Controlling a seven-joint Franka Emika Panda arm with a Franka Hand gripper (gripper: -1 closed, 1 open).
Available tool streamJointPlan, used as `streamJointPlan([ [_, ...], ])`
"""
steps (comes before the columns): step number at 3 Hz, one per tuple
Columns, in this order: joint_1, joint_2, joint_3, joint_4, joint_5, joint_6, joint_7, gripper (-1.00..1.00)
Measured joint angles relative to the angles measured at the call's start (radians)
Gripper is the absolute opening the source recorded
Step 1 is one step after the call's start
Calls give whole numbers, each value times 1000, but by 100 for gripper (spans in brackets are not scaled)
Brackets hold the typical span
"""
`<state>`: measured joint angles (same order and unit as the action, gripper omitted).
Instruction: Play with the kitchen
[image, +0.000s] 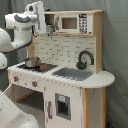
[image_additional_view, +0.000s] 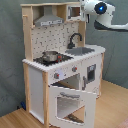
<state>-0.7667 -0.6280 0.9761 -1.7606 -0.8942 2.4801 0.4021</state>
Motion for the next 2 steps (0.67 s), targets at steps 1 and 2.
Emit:
streamJointPlan([
  [1,16,-95,13,5,-8,21,-11,100],
  [2,67,-188,17,-27,-8,-1,-31,100],
])
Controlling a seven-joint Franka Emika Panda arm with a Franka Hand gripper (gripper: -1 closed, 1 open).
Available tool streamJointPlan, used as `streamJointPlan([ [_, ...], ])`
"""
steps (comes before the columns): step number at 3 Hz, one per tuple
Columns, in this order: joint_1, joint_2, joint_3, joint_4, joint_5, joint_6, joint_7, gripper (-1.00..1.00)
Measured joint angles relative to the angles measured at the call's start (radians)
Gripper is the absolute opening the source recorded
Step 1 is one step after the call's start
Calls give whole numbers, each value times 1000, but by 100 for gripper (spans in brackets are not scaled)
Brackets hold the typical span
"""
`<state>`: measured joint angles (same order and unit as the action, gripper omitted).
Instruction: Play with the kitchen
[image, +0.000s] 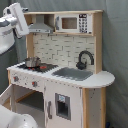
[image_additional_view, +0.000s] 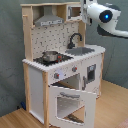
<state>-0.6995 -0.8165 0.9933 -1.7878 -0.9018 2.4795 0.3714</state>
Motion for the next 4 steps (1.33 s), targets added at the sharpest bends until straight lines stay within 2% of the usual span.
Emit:
streamJointPlan([
  [2,100,-160,-6,-111,0,-40,-52,100],
  [4,183,-307,-3,-221,0,-31,-155,100],
])
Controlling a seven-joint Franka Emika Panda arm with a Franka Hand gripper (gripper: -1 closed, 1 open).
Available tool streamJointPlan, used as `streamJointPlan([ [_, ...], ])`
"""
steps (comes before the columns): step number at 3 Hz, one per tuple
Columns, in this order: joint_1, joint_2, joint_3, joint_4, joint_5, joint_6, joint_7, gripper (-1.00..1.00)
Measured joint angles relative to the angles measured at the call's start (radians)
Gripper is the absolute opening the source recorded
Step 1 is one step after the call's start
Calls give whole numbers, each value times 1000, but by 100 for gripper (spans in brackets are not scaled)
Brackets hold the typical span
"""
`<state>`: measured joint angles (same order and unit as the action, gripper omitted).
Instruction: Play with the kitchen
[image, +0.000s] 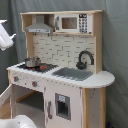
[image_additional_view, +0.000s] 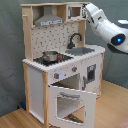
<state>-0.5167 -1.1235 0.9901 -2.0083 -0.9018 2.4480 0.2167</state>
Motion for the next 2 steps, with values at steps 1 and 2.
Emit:
streamJointPlan([
  [1,35,-60,32,-26,0,2,-68,100],
  [2,53,-99,87,-38,0,3,-153,100],
])
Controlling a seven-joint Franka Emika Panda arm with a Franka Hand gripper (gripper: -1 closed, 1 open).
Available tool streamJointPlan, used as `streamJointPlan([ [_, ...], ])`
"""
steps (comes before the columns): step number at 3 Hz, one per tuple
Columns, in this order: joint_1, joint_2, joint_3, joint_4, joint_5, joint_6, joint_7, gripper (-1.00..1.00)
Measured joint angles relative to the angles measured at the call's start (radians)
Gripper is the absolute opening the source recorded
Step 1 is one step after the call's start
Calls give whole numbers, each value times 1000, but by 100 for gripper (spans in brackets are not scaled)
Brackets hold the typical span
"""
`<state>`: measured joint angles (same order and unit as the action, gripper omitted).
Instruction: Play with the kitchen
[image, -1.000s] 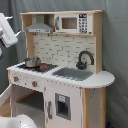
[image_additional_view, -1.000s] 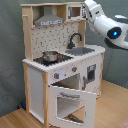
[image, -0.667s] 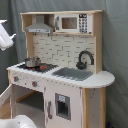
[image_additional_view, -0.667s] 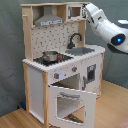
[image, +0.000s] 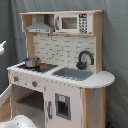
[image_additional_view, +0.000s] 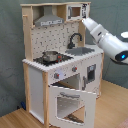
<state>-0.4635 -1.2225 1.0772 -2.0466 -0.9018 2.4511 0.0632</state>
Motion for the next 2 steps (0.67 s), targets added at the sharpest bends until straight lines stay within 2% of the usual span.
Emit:
streamJointPlan([
  [1,15,-24,70,-37,0,3,-77,100],
  [2,58,-38,128,-92,0,8,-137,100],
])
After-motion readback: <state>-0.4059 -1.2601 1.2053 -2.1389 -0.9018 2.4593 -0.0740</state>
